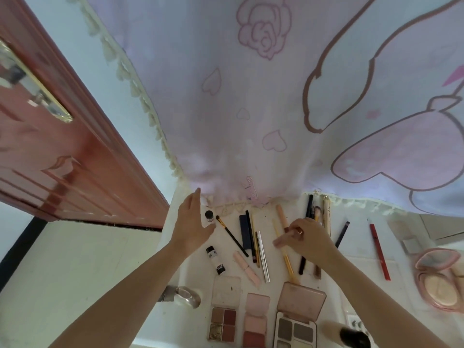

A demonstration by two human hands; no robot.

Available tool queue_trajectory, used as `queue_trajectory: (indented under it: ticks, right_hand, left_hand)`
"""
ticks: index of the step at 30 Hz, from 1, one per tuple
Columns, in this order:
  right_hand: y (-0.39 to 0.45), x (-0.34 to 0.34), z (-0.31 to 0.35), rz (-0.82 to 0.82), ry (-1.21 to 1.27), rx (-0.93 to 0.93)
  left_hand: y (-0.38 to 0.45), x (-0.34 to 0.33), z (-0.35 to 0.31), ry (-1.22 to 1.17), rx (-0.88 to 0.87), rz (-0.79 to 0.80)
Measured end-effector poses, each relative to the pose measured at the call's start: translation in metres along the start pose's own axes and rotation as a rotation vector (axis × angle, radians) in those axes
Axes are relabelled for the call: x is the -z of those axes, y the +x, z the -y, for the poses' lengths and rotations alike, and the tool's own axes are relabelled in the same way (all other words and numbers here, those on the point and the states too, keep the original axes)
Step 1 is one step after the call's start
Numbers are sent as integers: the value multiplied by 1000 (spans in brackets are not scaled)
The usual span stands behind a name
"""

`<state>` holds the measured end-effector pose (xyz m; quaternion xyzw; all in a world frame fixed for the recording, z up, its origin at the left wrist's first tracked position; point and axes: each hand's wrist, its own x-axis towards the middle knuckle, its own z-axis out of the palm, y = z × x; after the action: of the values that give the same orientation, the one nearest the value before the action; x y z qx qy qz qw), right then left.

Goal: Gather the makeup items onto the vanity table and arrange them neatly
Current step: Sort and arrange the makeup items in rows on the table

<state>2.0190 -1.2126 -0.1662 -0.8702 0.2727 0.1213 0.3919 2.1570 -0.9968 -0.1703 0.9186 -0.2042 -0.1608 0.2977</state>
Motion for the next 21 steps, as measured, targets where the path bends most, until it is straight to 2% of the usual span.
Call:
queue_trajectory:
  ticks: [1,3,5,7,10,12,15,17,21]
  right_hand:
    - [-7,7,6,-15,81,38]
    - [-20,19,21,-48,251,106]
    - [-34,29,38,-90,359,151]
    - [-45,36,55,-116,437,196]
    - [-60,44,74,-80,545,241]
    - [-65,46,82,-73,478,219]
    - [-71,41,89,-79,232,209]
    - [-77,38,92,-164,170,276]
    - [-93,41,98,-339,213,446]
  left_hand:
    - [-5,2,-11,-3,-76,-13]
    - [-18,3,-36,6,-211,76]
    - [-31,0,-59,32,-271,238]
    - [-40,-2,-76,50,-290,321]
    - [-53,5,-93,30,-375,231]
    - [-60,12,-99,99,-435,147]
    - [-70,21,-106,243,-527,81]
    - [-78,28,-110,275,-575,97]
    - [-89,50,-117,191,-667,186]
